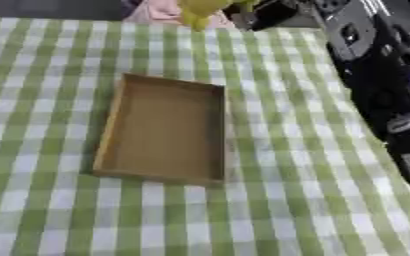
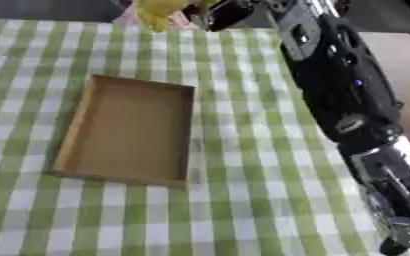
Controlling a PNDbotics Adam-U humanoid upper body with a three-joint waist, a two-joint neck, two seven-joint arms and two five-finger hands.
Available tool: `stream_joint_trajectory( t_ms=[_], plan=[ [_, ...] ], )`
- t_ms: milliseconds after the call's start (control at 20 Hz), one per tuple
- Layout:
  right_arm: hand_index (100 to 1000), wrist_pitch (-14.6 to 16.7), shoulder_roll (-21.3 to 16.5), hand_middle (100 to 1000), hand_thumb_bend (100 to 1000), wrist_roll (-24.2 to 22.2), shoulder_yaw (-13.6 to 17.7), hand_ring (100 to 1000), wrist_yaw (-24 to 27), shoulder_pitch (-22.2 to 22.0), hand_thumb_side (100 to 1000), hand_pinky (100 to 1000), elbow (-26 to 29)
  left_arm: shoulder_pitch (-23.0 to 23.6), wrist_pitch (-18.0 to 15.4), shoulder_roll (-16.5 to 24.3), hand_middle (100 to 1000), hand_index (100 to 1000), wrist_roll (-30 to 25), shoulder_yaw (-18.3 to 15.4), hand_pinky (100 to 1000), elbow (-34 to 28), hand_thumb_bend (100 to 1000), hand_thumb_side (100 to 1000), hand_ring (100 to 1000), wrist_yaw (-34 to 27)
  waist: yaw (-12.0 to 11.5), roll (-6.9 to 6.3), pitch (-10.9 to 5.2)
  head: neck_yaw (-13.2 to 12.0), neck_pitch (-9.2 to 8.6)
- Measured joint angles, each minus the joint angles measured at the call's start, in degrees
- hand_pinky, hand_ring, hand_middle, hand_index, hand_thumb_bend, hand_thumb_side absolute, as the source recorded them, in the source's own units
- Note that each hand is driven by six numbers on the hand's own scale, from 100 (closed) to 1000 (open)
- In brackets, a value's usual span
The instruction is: Pick up objects on the table and place them in the box.
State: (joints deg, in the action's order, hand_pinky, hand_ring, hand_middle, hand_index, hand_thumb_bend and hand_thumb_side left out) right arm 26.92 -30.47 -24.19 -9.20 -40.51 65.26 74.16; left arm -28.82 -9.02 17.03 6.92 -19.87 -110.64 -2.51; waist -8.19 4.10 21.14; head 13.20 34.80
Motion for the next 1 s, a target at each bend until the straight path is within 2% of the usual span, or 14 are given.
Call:
stream_joint_trajectory(
  t_ms=[100, 250, 400, 450, 500, 600, 1000],
  plan=[
    [797, -0.08, 0.47, 587, 100, -0.64, -0.71, 589, 0.78, -0.98, 144, 688, 1.47, 0.04, 0.19, 0.04, 650, 653, 0.81, -0.51, 406, -0.58, 100, 747, 621, 0.28, -0.02, -0.03, -0.59, -0.01, 0.46],
    [794, 0.77, 3.27, 581, 100, -1.59, -2.86, 582, 2.2, -4.14, 173, 684, 4.93, 0.85, 0.6, 0.75, 648, 652, 2.82, -2.35, 404, -1.81, 100, 746, 620, 0.98, 0.61, -0.23, -1.86, -0.5, 0.98],
    [794, 0.44, 5.72, 581, 100, -3.42, -4.49, 584, 3.11, -7.29, 236, 680, 8.87, 1.66, 0.91, 1.47, 648, 646, 4.76, -3.03, 404, -2.4, 100, 744, 620, 1.83, 0.9, -0.25, -1.87, -1.11, 1.07],
    [794, 0.12, 6.13, 580, 100, -4.2, -4.94, 584, 3.42, -8.19, 243, 680, 10.2, 1.78, 0.98, 1.64, 647, 646, 5.25, -3.11, 404, -2.48, 100, 744, 620, 2.05, 1.01, -0.25, -1.88, -1.27, 1.2],
    [794, -0.25, 6.37, 580, 100, -5.01, -5.35, 586, 3.72, -9.03, 292, 677, 11.43, 1.93, 1.06, 1.69, 647, 642, 5.65, -3.19, 403, -2.49, 100, 745, 620, 2.21, 1.15, -0.25, -1.91, -1.4, 1.3],
    [794, -0.97, 6.57, 580, 100, -6.65, -6.21, 587, 4.22, -10.54, 311, 676, 13.35, 2.09, 1.17, 1.83, 647, 639, 6.14, -3.31, 402, -2.53, 100, 747, 620, 2.48, 1.18, -0.25, -1.94, -1.53, 1.42],
    [794, -1.92, 7.79, 580, 100, -11.77, -8.56, 593, 4.73, -13.99, 408, 671, 15.38, 2.16, 1.27, 2.01, 646, 632, 6.42, -3.34, 397, -2.63, 100, 755, 619, 2.64, 1.4, -0.39, -1.96, -1.62, 1.42]
  ],
)
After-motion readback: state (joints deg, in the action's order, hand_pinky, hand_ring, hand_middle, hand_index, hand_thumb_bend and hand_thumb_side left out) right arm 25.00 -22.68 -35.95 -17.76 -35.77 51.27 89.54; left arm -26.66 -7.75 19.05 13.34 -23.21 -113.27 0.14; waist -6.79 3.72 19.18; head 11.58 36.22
